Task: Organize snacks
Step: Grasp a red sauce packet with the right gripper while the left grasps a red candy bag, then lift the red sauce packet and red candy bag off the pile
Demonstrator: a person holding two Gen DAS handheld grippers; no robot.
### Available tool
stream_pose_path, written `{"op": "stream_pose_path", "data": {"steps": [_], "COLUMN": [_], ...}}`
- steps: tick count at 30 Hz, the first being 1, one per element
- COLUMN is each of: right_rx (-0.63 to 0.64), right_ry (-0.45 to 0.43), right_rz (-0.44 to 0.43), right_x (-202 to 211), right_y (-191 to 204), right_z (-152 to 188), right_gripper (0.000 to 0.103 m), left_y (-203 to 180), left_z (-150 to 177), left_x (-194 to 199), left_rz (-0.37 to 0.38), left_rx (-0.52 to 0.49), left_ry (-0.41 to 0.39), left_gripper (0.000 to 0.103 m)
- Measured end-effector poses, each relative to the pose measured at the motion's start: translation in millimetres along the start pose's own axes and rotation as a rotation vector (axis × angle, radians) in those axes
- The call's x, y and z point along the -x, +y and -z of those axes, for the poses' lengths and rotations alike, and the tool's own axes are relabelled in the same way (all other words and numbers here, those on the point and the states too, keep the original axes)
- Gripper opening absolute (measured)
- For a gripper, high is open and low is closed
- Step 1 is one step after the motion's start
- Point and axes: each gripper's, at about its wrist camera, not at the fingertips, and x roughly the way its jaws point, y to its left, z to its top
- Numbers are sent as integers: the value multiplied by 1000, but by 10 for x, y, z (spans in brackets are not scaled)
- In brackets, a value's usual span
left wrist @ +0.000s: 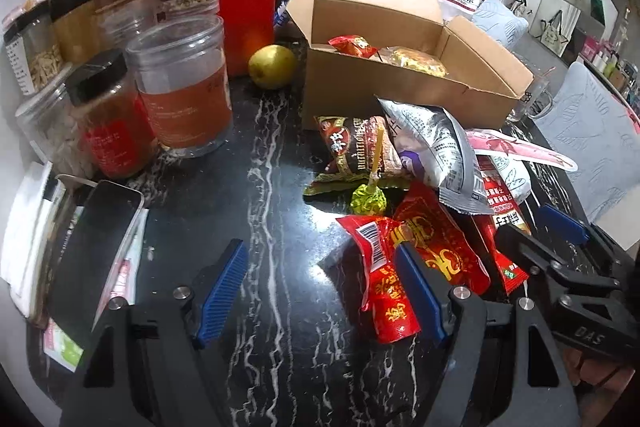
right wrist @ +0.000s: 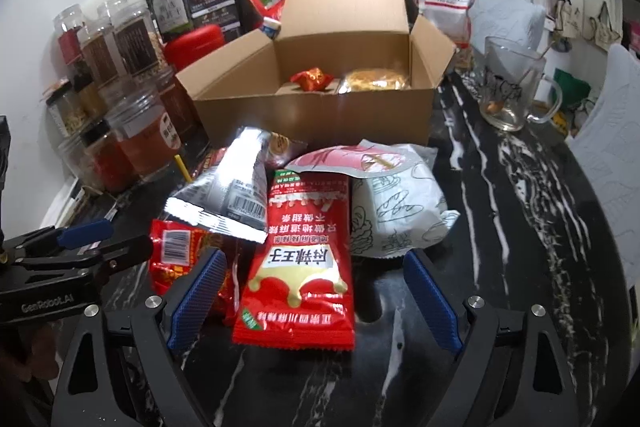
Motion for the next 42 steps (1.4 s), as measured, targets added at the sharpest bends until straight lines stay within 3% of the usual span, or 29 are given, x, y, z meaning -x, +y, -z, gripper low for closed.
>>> {"op": "stream_pose_path", "data": {"steps": [2, 7, 10, 17, 24, 31, 36, 42], "right_rx": [22, 43, 36, -10, -50, -65, -62, -71], "right_ry": [5, 50, 63, 24, 26, 23, 22, 24], "right_rz": [7, -32, -46, -87, -55, -63, -66, -78], "right_x": [-52, -204, -244, -60, 55, 80, 82, 74], "right_y": [15, 29, 8, -152, -336, -393, -396, -399], "right_z": [-17, -49, -49, 27, 118, 135, 138, 150], "right_gripper": [82, 82, 53, 51, 51, 51, 51, 51], "left_y": [-10, -34, -71, -295, -464, -517, -517, -476], "left_z": [0, -11, -22, -48, -103, -147, -145, -86], "left_x": [-34, -71, -61, -135, -345, -434, -353, -464], "left_rz": [7, 49, 68, 112, 111, 107, 59, 132], "left_rx": [-2, 8, 10, -27, -32, -14, -27, 28], "left_ry": [12, 31, 30, 60, 127, 140, 112, 181], "left_gripper": [75, 75, 75, 75, 75, 75, 75, 76]}}
